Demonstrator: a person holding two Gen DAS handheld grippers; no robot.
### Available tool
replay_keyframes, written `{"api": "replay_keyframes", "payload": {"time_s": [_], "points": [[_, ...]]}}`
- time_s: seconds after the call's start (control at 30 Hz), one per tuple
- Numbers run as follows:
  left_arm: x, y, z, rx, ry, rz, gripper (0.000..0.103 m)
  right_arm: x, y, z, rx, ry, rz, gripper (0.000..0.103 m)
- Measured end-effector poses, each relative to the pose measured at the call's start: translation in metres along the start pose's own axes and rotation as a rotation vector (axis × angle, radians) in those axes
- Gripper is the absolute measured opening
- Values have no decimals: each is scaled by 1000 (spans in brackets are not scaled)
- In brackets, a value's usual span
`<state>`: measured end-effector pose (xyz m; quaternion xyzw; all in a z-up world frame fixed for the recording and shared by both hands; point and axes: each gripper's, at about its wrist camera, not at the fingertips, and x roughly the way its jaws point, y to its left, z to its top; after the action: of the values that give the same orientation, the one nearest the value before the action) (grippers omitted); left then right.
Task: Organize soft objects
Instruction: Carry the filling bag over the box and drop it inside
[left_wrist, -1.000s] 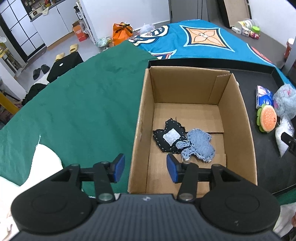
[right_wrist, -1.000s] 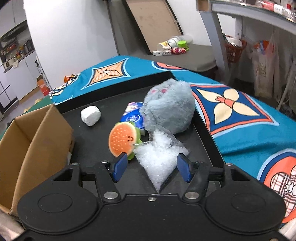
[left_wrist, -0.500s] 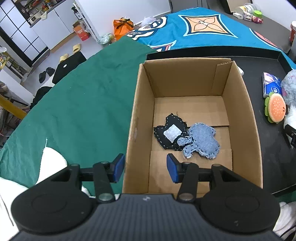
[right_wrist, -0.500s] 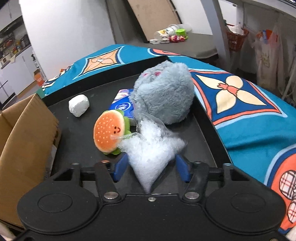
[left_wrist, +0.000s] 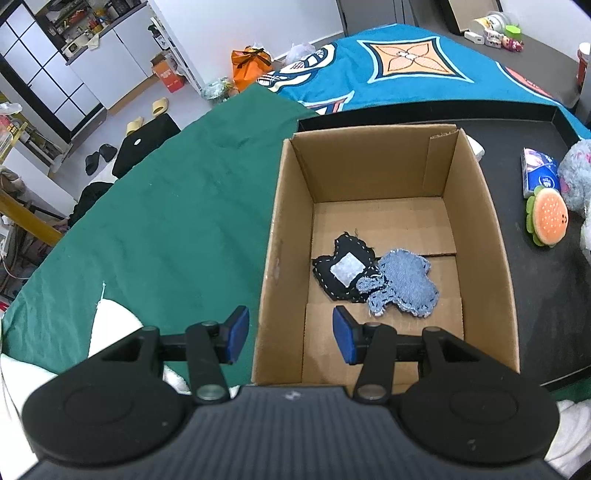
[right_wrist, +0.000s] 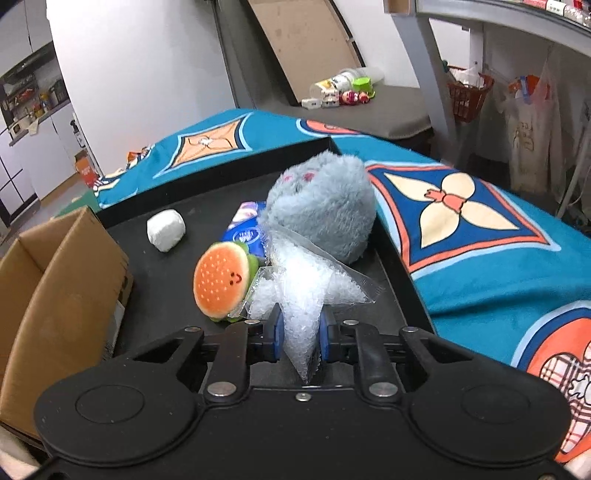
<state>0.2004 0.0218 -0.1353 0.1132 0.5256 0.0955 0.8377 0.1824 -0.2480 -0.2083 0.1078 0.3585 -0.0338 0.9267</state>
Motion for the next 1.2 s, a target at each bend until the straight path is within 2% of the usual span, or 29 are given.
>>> {"api": "replay_keyframes", "payload": {"time_s": [0.57,1.2], "points": [[-12,12,-6,-40,-54,-42,48,-32,7,11,4,-40,34,18],[-10,27,-9,-88,-69,-102,48,-55,56,22,-90,-58,80,18]]}}
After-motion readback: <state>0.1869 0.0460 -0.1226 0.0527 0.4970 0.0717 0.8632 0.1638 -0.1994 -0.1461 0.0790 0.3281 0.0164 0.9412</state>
